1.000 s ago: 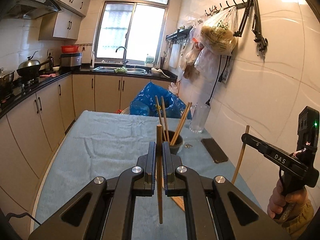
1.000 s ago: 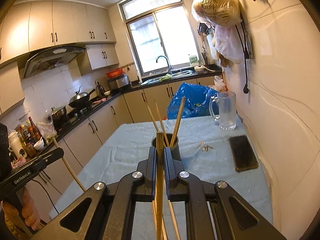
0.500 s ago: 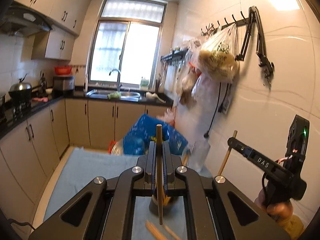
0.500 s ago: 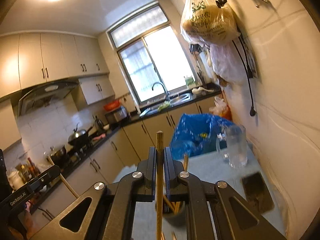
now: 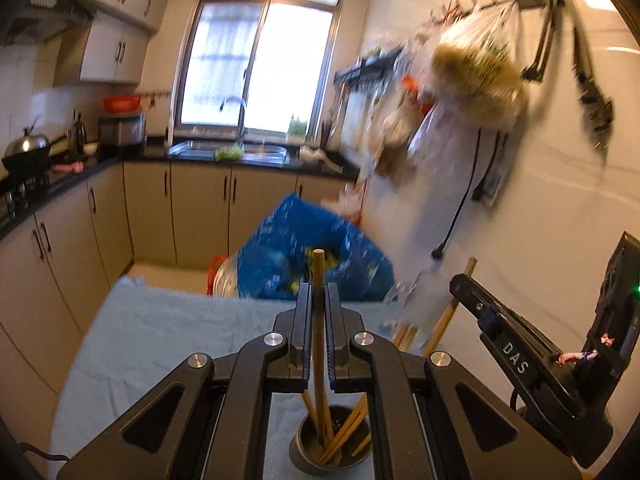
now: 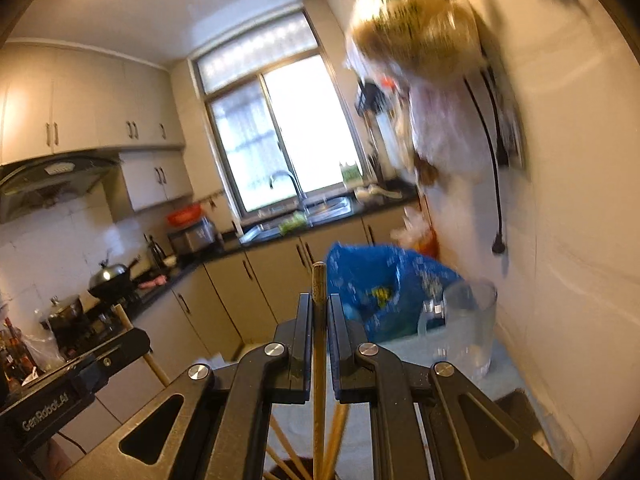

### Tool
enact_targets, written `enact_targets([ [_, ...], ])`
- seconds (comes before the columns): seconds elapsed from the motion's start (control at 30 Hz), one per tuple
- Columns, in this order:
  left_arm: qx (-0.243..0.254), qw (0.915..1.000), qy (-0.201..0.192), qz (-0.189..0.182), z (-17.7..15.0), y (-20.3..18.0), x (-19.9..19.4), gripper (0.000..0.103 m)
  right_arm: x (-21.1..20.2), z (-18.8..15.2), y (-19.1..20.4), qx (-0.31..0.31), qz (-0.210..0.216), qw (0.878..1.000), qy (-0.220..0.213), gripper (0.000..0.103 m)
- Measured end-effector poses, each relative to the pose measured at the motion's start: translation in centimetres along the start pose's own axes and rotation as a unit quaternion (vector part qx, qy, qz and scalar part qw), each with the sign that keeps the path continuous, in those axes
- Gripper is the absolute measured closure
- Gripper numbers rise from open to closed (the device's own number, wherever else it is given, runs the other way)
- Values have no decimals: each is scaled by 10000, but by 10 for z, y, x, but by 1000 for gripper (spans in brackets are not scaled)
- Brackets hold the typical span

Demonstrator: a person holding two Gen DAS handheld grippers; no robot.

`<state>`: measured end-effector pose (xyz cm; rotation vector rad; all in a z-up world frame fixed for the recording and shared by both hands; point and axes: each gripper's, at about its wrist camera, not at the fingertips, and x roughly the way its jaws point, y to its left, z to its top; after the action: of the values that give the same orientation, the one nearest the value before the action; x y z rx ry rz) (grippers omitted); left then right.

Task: Organize utensils
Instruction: 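Lower both held chopsticks into the grey holder cup and open both grippers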

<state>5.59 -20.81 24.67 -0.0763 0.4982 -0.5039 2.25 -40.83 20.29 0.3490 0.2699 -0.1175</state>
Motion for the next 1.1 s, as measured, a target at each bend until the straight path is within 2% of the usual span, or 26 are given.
enact_targets([
  [0.17,67,9994,283,166,-20,3,20,98,20,-26,-21,243,-28,9985,485,95],
  [0.37,131,9993,266,206,-26,4,12,96,29,-34,-24,233,106,9965,793,93],
  [0.47,138,9995,206,210,-25,5,-2,86,25,-33,-23,237,148,9959,861,83],
  [0.57,197,9993,41,301,-25,7,-23,82,14,-32,-23,166,155,9963,825,82],
  [0.63,236,9991,-73,331,-26,9,-42,77,1,-30,-25,164,140,9967,785,77],
  [0.7,228,9989,-195,357,-29,12,-61,72,-12,-29,-28,185,117,9970,747,69],
  [0.8,228,9982,-395,400,-38,18,-93,61,-33,-33,-33,147,20,9969,778,65],
  [0.9,249,9973,-478,505,-54,24,-119,49,-52,-48,-39,62,-14,9951,989,57],
  [0.97,224,9970,-456,590,-71,27,-130,44,-60,-66,-42,-7,-28,9922,1247,56],
  [1.03,236,9969,-324,683,-93,32,-134,39,-64,-91,-44,-71,-3,9871,1597,55],
  [1.1,261,9965,-43,789,-120,36,-128,37,-65,-123,-44,-198,61,9794,2009,55],
])
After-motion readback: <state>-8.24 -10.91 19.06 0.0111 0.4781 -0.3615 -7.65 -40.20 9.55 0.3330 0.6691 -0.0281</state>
